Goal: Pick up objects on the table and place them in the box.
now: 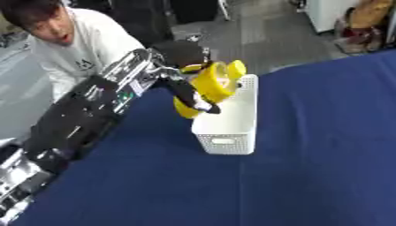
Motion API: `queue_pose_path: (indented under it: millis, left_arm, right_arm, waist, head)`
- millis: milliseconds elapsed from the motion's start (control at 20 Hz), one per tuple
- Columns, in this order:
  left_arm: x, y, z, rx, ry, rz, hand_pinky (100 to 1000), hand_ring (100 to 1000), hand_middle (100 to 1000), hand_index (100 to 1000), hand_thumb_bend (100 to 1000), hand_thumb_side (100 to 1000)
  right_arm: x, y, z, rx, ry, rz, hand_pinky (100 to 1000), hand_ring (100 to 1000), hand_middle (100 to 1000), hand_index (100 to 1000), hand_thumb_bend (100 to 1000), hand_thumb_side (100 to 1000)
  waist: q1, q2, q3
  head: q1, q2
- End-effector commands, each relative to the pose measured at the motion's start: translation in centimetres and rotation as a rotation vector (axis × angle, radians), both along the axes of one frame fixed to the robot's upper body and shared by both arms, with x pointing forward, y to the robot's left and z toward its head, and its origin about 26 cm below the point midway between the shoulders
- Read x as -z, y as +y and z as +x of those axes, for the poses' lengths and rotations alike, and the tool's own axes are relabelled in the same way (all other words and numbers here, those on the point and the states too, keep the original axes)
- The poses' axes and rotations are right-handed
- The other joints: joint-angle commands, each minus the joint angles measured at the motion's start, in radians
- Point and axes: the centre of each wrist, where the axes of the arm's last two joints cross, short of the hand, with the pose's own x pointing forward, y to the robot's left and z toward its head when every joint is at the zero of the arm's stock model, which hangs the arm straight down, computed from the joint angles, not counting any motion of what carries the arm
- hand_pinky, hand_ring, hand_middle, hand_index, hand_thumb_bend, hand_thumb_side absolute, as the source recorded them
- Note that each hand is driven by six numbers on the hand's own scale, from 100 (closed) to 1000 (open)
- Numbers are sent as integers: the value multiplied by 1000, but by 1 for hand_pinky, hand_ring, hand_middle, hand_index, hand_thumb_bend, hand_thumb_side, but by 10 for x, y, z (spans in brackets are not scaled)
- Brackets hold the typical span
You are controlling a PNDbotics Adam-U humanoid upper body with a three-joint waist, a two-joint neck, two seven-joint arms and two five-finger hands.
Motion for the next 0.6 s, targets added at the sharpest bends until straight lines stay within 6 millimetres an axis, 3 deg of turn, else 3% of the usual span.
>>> queue_pose_path:
  millis: [50,300,450,600]
  left_arm:
    - [-5,3,0,17,10,-73,100,100,100,223,164,743]
    - [7,3,4,56,98,-225,100,124,105,306,169,765]
    - [14,4,5,67,139,-278,100,222,199,388,169,788]
    - [16,5,6,66,152,-304,100,253,252,418,168,791]
  right_arm:
    - [-9,4,-4,-18,-33,-1,235,273,320,440,100,1000]
    - [-10,5,-4,-26,-35,1,235,273,320,440,100,1000]
    - [-10,6,-4,-32,-37,4,235,273,320,440,100,1000]
    - [-11,7,-4,-38,-40,4,235,273,321,440,100,1000]
  waist:
    - [-8,-12,-1]
    - [-7,-9,-6]
    - [-7,-6,-9]
    - [-7,-1,-11]
  head:
    - [15,-15]
    - [14,-20]
    - [14,-21]
    - [13,-23]
